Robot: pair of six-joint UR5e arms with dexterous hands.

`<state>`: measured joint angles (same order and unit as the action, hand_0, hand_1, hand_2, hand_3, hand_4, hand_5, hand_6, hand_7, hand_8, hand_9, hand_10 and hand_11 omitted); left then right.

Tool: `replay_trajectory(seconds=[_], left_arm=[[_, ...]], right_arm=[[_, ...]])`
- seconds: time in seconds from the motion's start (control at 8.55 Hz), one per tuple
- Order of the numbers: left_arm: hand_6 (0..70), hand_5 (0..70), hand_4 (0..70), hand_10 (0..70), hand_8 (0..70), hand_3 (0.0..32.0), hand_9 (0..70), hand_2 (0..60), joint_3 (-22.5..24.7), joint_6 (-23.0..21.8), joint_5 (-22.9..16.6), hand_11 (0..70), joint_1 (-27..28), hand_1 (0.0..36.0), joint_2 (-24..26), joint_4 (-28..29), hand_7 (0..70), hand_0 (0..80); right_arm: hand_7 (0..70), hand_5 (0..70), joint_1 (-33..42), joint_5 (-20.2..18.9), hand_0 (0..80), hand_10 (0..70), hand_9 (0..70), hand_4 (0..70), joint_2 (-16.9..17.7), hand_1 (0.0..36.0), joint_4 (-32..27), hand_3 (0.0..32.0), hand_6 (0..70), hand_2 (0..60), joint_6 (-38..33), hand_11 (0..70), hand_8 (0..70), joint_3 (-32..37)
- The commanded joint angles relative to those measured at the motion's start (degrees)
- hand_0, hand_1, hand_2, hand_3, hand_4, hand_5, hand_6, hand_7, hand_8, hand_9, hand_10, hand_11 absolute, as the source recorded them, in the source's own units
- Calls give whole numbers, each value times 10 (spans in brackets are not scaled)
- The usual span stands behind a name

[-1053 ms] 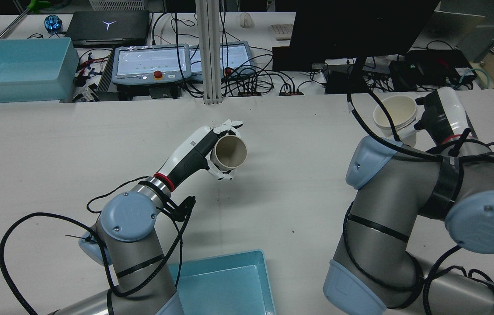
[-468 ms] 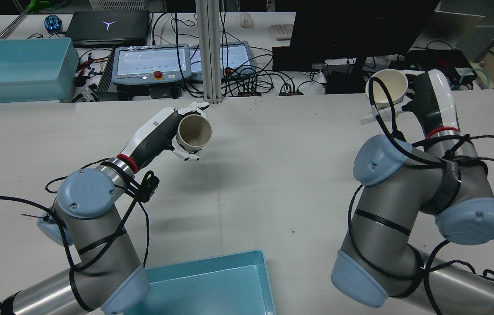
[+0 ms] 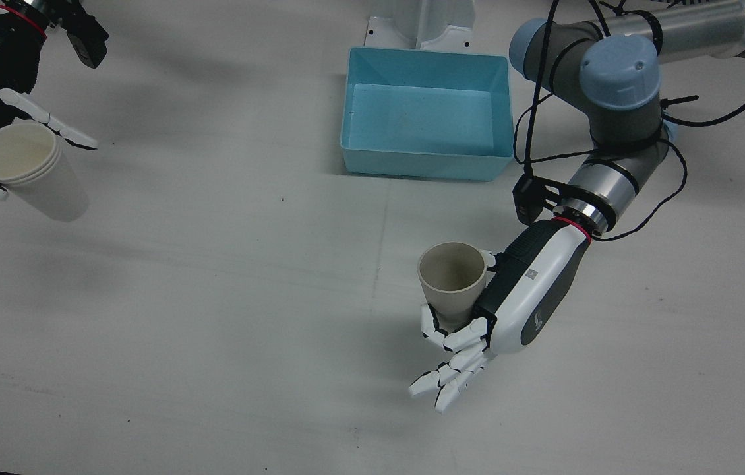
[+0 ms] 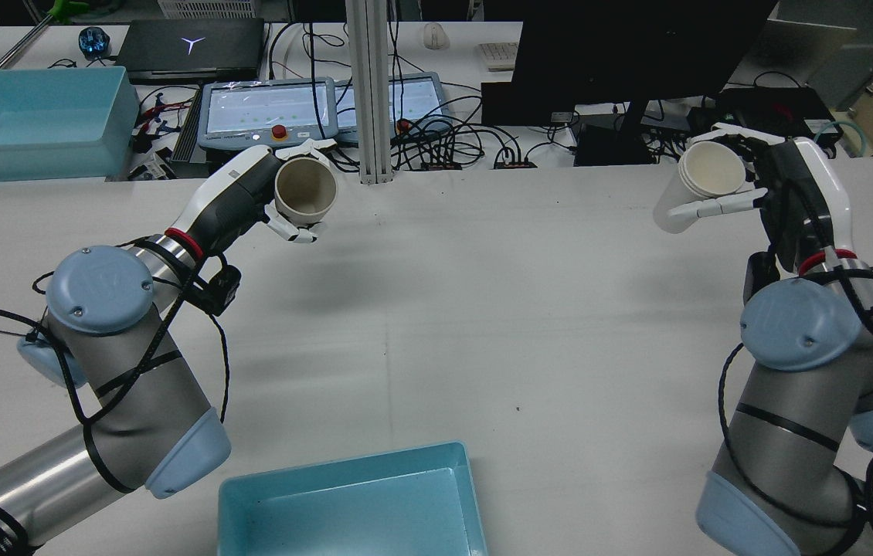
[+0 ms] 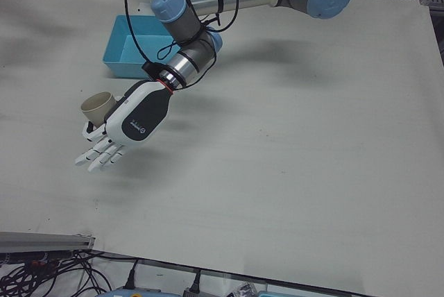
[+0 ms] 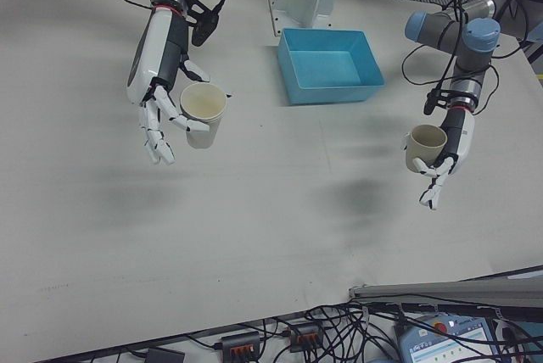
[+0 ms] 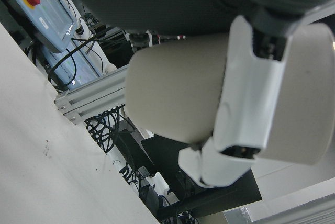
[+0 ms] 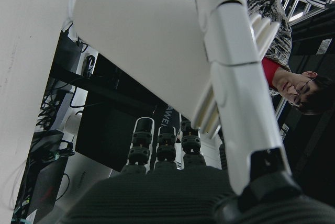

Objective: Pour water
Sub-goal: 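Turn the right hand's cup upright and pull both hands apart, then lower the right hand's cup onto the table and open the hand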

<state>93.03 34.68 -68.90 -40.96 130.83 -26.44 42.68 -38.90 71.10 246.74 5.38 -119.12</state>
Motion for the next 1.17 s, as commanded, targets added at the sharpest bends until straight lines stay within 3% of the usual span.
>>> replay_trajectory(seconds=[0.0,0.23,0.35,0.47,0.58,0.7,0.82,0.94,1.05], left_arm=[[118,700,353,45,47,0,29,551,17,-80,-11,95,-52,360,-80,42,113,751],[115,700,349,43,46,0,28,560,22,-83,-53,92,-90,360,-128,81,113,759],[117,700,351,43,47,0,28,554,27,-87,-55,93,-97,360,-166,109,114,759],[113,700,345,43,45,0,27,551,28,-96,-55,93,-99,360,-194,131,112,749],[112,700,346,44,45,0,26,546,29,-100,-56,93,-107,360,-210,145,112,764],[111,700,345,44,45,0,27,547,27,-100,-56,94,-112,360,-224,159,112,768],[113,700,348,44,45,0,26,548,26,-101,-56,93,-111,360,-245,179,112,762],[116,700,353,44,46,0,28,553,23,-101,-56,94,-110,360,-267,192,114,753],[117,700,357,45,47,0,29,553,22,-101,-56,95,-114,360,-287,205,115,751]], right_arm=[[195,369,30,-87,766,148,137,636,80,214,-226,0,232,0,50,232,139,-1],[201,373,88,-157,762,124,132,657,104,208,-255,0,238,0,56,195,143,-8],[193,355,108,-198,734,119,129,626,154,202,-334,0,227,0,57,189,141,-6],[165,311,111,-225,686,119,122,508,254,191,-467,0,189,0,57,190,132,0],[162,298,128,-228,673,117,123,481,312,186,-537,0,184,0,56,187,132,6],[176,299,167,-277,673,118,133,506,340,182,-546,0,197,0,56,187,142,16],[172,297,232,-354,681,112,128,506,340,187,-559,0,194,0,57,179,138,57],[156,287,287,-407,668,107,117,470,339,187,-629,0,177,0,58,172,129,124],[140,265,333,-447,648,107,113,399,335,184,-735,0,154,0,57,172,126,213]])
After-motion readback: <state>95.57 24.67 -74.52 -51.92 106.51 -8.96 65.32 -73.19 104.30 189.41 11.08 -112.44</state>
